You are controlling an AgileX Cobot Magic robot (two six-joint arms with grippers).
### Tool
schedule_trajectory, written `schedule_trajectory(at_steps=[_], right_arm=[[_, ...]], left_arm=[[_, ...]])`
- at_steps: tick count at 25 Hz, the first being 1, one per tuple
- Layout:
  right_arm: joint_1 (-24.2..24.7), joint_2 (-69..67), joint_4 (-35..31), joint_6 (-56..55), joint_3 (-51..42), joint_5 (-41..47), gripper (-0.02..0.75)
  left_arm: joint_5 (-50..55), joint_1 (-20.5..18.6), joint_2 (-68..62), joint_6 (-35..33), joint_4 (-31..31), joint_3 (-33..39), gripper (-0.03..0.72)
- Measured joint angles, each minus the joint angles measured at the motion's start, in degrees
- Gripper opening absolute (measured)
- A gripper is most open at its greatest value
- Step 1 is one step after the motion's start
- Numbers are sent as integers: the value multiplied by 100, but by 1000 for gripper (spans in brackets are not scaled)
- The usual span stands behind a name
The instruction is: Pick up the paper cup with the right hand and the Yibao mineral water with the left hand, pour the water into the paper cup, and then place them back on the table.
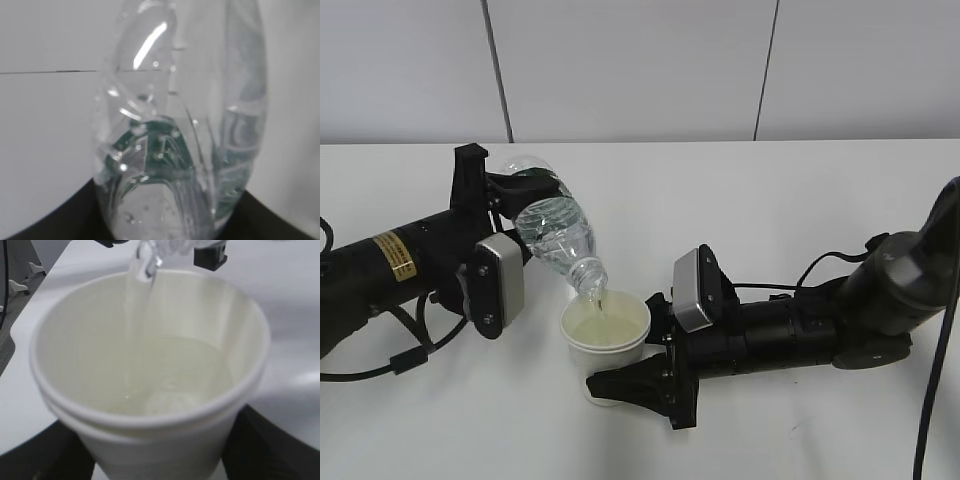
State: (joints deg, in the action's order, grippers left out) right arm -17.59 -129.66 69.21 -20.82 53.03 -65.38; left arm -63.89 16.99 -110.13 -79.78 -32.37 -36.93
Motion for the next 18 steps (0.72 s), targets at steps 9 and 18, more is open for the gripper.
schedule_trajectory(at_steps=[9,18], right_arm=[[0,0,0,301,0,12,522],[0,0,-111,524,0,23,522]], left_arm=[[-2,0,0,3606,-186,0,358],[-9,0,0,7510,-209,0,358]])
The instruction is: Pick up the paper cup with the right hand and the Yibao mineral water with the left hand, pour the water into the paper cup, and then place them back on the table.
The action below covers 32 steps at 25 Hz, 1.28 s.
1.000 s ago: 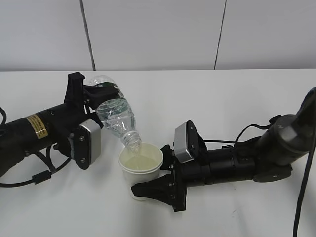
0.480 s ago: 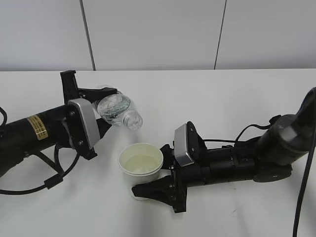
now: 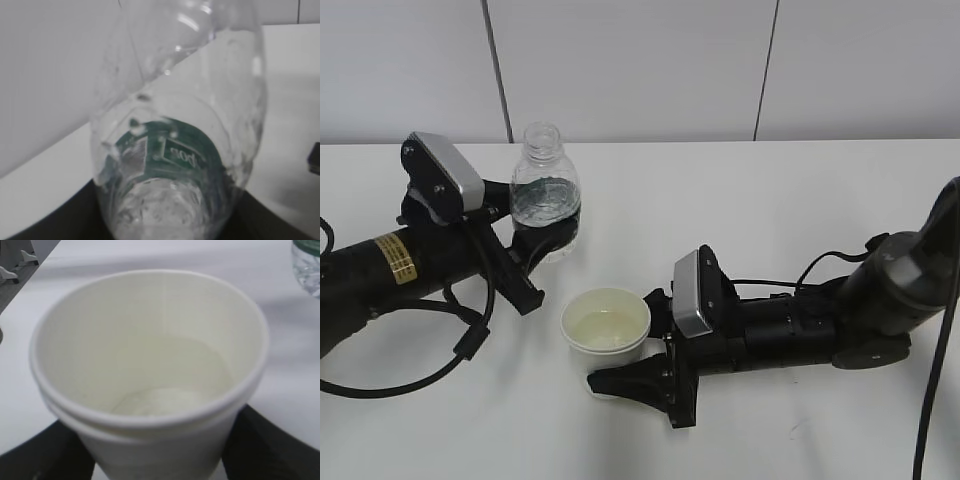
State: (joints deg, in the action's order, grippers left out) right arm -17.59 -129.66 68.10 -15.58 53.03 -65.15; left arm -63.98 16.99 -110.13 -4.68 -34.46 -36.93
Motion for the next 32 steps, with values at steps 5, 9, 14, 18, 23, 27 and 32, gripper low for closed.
schedule_trajectory(at_steps=[5,9,14,18,23,27,32], right_arm=[[40,0,-202,11,0,9,522],[264,0,-224,22,0,9,522],[677,0,-276,1,0,9,522],[941,0,-287,-24,0,9,522],[1141,0,-296,-24,0,22,522],[1306,0,-488,-35,0,109,522],[1328,0,-720,-35,0,344,522]], left_arm=[[-31,0,0,982,-600,73,358],[-25,-10,0,1100,-599,279,358],[-25,-10,0,1166,-611,526,358],[-25,-3,0,1228,-659,583,358],[-25,-3,0,1360,-984,583,358],[-67,8,-204,1423,-1136,583,358],[-25,8,-456,1432,-1143,583,358]])
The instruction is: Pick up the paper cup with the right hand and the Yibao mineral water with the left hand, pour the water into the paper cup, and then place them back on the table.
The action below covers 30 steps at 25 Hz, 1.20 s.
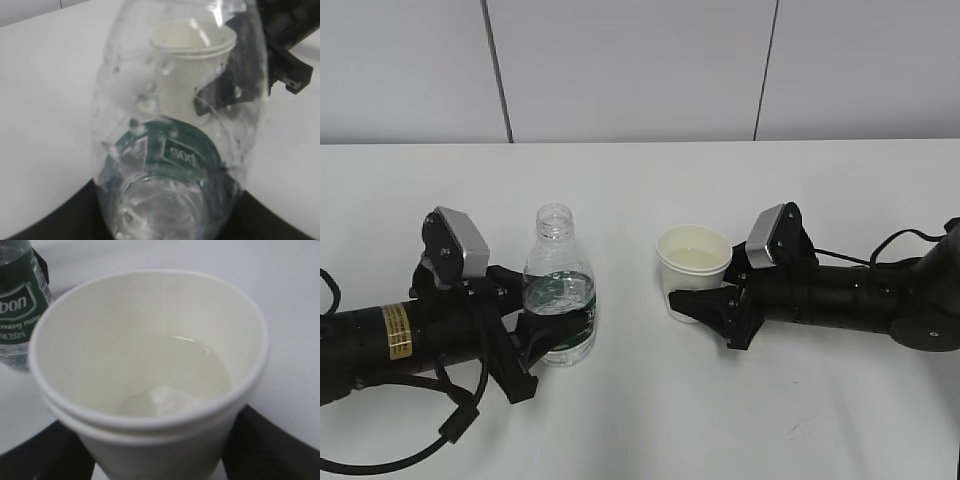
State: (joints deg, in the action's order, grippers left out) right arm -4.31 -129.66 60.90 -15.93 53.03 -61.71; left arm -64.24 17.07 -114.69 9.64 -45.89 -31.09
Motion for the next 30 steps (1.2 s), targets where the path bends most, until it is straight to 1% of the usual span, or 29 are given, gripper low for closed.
schedule_trajectory(at_steps=[6,11,13,18,24,30], right_arm=[[0,0,-83,0,0,12,522],[0,0,-88,0,0,12,522],[0,0,-88,0,0,12,522],[0,-9,-97,0,0,12,523],[0,-9,-97,0,0,20,586],[0,-9,-29,0,0,116,596]], left_arm=[[-6,0,0,7,89,0,358],[-6,0,0,7,470,0,358],[-6,0,0,-41,588,0,358],[-6,0,0,-259,657,0,358],[-6,0,0,-431,862,0,357],[-11,0,-71,-468,863,-30,357]])
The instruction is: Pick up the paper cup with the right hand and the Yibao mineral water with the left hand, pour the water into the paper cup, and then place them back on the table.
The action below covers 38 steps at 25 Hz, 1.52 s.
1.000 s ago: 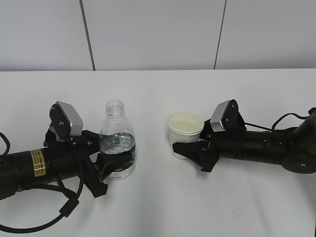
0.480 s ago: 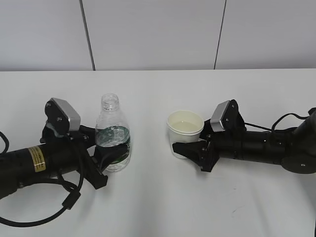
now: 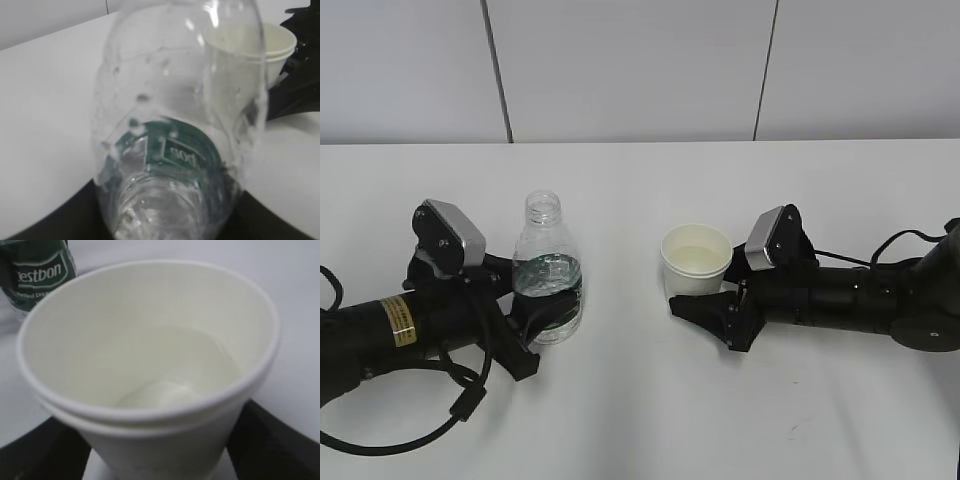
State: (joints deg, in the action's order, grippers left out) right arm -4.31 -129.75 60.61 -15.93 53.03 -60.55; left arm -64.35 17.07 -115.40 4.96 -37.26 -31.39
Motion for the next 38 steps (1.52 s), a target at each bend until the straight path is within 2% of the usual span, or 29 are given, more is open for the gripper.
schedule_trajectory(at_steps=[4,11,16,19,31,38], right_arm=[[0,0,8,0,0,21,597],[0,0,8,0,0,32,597],[0,0,34,0,0,32,597],[0,0,47,0,0,32,597],[0,0,453,-222,4,386,597],[48,75,535,-316,4,619,596]], left_arm=[[-166,0,-273,0,-54,-265,356],[-200,0,-327,0,-96,-324,363],[-161,0,-334,0,-109,-324,467],[-143,0,-336,0,-109,-313,489],[-128,-182,-66,0,23,400,499],[-122,-353,9,0,35,548,499]])
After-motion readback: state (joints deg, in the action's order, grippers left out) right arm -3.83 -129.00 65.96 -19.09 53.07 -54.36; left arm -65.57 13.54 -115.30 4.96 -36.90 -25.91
